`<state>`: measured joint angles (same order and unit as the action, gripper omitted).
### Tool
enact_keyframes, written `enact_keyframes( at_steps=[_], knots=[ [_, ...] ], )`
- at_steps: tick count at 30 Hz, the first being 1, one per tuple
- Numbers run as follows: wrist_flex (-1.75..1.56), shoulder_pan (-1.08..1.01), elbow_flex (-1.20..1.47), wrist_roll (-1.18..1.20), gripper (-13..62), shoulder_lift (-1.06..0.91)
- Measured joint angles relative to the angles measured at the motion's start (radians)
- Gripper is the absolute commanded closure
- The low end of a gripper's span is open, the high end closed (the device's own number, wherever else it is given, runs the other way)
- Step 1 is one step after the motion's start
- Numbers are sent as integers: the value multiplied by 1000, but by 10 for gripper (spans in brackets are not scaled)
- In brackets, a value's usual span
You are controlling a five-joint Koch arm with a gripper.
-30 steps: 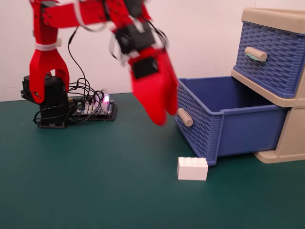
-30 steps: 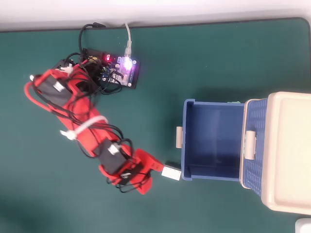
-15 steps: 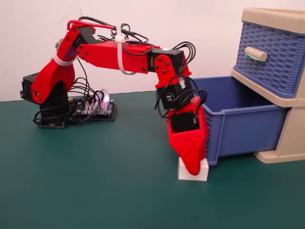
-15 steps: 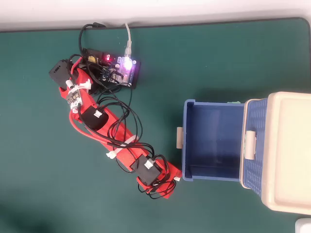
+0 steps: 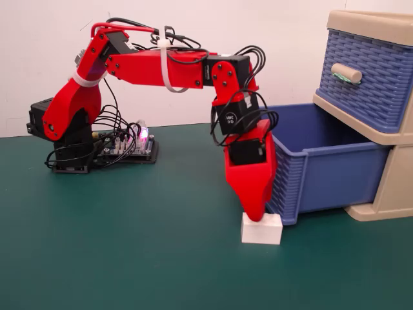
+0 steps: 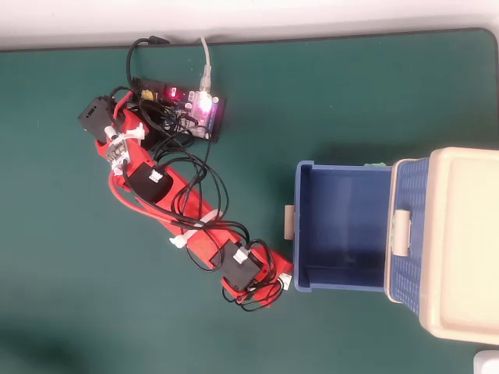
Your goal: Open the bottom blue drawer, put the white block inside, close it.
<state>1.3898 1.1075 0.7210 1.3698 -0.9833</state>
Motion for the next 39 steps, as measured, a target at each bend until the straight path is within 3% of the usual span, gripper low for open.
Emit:
enact_keyframes(
  at_steps=[18, 21, 23, 26, 35, 39],
  knots=[
    [-51, 40, 0, 49, 174, 137],
    [-135, 38, -5, 49, 235, 178],
    [-158, 38, -8, 49, 345, 184],
    [-161, 34, -8, 51, 583, 183],
    [-110, 21, -8, 104, 577, 153],
    [55, -11, 0, 104, 577, 35]
  ],
)
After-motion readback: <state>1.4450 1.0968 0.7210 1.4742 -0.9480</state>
